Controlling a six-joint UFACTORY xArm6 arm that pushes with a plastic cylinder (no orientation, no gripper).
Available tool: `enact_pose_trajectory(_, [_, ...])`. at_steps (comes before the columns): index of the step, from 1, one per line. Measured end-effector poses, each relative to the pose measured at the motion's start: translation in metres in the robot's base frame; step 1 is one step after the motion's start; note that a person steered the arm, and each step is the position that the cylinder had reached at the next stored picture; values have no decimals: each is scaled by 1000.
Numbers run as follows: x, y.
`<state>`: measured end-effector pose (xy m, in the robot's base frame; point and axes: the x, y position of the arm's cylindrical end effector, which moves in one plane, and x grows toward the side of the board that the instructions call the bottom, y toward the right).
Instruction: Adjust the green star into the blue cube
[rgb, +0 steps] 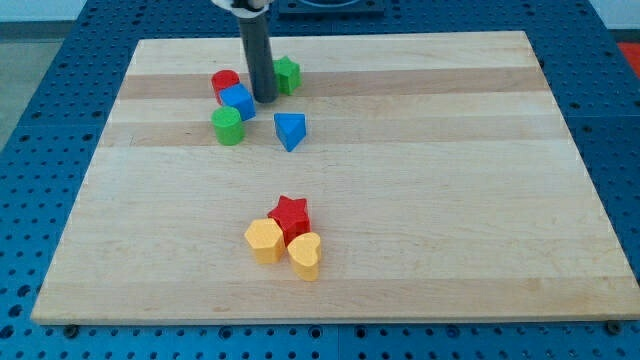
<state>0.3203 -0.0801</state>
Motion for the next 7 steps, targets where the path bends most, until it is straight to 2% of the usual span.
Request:
enact_pose_trajectory(2, [11, 105])
enact_pose_trajectory(3, [-34, 117])
enact_pose_trajectory(4, [-66, 86])
enact_pose_trajectory(5, [-68, 48])
enact_pose_trajectory(7, [-64, 31])
